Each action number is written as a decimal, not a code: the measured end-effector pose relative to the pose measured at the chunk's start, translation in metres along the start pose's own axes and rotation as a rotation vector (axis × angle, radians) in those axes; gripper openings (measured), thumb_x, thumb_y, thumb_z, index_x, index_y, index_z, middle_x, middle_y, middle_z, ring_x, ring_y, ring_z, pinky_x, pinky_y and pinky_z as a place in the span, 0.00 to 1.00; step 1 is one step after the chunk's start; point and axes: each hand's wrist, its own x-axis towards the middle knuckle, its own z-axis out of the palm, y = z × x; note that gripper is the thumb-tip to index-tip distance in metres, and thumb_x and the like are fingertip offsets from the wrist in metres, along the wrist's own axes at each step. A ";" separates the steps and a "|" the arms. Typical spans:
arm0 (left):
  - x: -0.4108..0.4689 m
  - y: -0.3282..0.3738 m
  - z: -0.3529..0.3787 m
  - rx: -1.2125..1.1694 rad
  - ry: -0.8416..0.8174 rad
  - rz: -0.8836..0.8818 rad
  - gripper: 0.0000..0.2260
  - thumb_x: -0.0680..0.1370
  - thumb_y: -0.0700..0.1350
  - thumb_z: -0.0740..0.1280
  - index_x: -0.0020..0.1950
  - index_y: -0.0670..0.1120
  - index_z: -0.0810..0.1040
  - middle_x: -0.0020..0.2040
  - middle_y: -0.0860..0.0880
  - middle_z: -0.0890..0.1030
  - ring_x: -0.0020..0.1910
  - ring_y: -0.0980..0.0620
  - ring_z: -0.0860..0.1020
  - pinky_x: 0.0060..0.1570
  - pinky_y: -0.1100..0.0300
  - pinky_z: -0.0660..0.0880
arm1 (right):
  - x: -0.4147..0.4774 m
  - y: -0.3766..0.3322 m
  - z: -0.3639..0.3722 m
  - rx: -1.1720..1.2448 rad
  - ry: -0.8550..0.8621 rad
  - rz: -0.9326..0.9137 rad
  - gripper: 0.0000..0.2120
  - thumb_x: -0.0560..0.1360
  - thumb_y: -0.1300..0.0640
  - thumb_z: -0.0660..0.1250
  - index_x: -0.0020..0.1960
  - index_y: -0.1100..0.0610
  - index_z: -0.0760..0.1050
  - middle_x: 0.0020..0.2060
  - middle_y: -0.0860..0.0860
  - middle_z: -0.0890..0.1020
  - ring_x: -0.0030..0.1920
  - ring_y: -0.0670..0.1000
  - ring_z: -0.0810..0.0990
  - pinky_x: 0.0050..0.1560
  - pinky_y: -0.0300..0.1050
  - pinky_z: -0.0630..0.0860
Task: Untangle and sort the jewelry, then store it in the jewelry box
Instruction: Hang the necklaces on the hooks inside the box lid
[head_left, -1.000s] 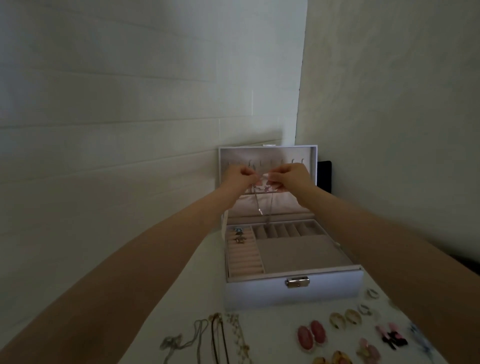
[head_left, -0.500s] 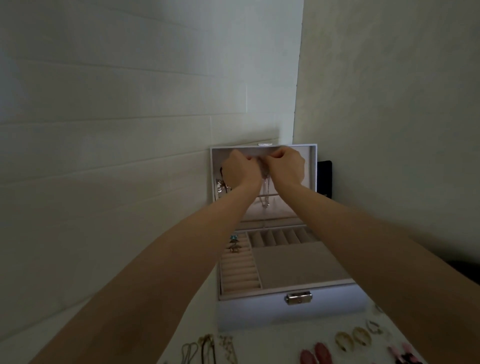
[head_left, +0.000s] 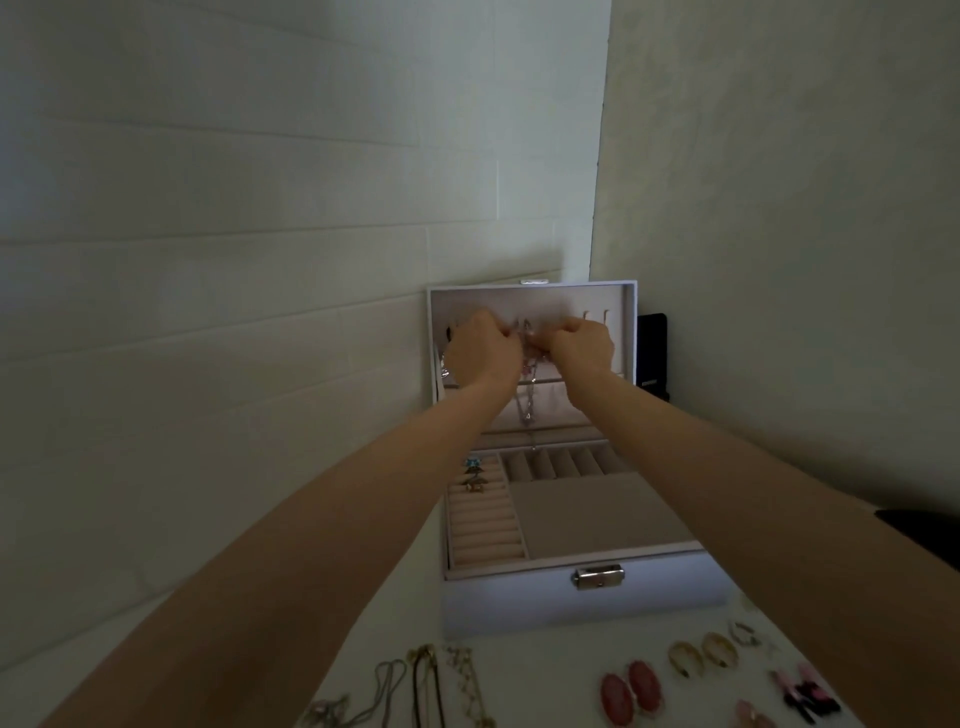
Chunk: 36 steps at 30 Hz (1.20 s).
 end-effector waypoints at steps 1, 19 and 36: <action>-0.003 -0.003 0.000 0.001 -0.004 0.018 0.06 0.77 0.45 0.65 0.50 0.45 0.80 0.48 0.47 0.82 0.49 0.47 0.79 0.41 0.58 0.70 | -0.002 0.003 -0.002 0.009 -0.014 -0.013 0.07 0.69 0.62 0.74 0.36 0.55 0.77 0.36 0.52 0.81 0.38 0.49 0.79 0.44 0.44 0.77; -0.034 -0.027 0.004 -0.340 -0.272 -0.199 0.07 0.73 0.45 0.71 0.49 0.47 0.76 0.52 0.46 0.80 0.52 0.47 0.78 0.55 0.53 0.76 | -0.040 0.034 -0.020 0.305 -0.252 0.216 0.08 0.73 0.68 0.68 0.52 0.66 0.77 0.31 0.55 0.79 0.28 0.47 0.75 0.29 0.39 0.73; -0.036 -0.038 0.005 -0.281 -0.221 -0.232 0.07 0.74 0.42 0.70 0.52 0.45 0.80 0.54 0.45 0.81 0.54 0.46 0.78 0.57 0.53 0.75 | -0.027 0.037 -0.008 -0.018 -0.084 0.179 0.09 0.70 0.72 0.71 0.34 0.62 0.76 0.36 0.61 0.81 0.34 0.56 0.81 0.40 0.52 0.82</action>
